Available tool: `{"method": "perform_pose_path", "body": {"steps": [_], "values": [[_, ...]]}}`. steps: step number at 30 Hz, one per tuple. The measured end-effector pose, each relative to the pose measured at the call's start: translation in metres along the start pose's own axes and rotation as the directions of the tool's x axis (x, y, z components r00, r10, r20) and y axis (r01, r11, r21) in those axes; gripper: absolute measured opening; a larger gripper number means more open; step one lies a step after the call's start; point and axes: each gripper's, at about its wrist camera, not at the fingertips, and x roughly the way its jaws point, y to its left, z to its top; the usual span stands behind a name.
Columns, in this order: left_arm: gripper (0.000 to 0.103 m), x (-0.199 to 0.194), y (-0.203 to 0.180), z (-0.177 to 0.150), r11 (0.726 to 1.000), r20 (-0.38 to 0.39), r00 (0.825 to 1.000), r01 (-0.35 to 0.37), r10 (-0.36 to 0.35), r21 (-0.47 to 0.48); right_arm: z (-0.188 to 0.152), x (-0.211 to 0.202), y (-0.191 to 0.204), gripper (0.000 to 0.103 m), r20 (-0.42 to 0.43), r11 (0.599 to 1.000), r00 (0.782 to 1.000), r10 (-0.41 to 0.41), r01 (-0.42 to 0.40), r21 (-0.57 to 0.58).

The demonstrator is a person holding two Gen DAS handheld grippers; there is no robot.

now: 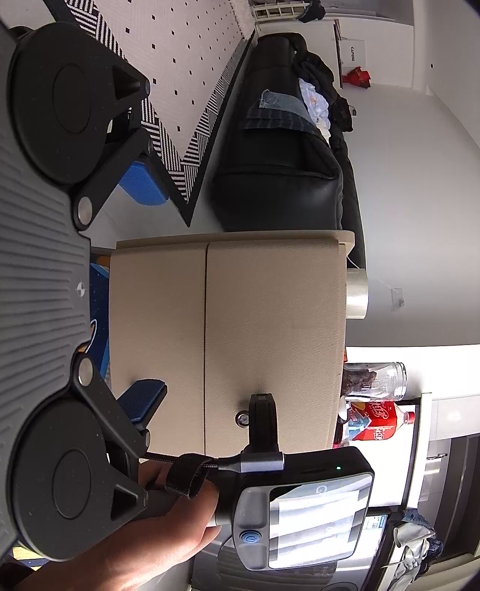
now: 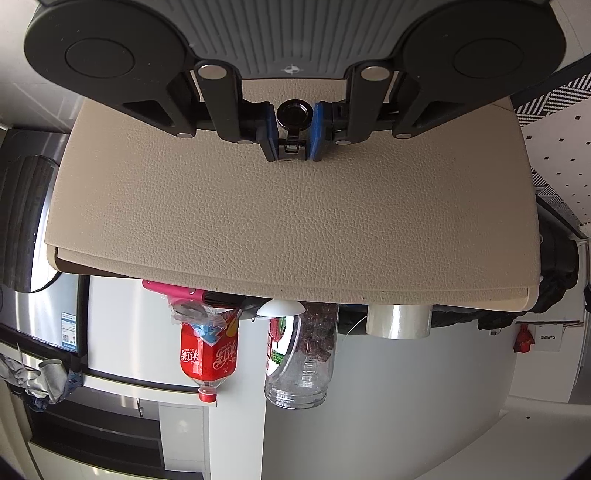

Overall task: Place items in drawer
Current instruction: 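Close the right gripper on the black ring pull, then pull the upper drawer open with the right gripper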

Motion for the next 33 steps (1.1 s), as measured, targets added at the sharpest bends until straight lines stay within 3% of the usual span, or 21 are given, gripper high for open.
{"method": "perform_pose_path", "body": {"steps": [33], "values": [[0.103,-0.022,0.003,0.001,1.0,0.008,1.0,-0.021,0.021,-0.01,-0.002,-0.031,-0.013,0.017,-0.013,0.994,0.999,0.033,-0.032,0.106]]}}
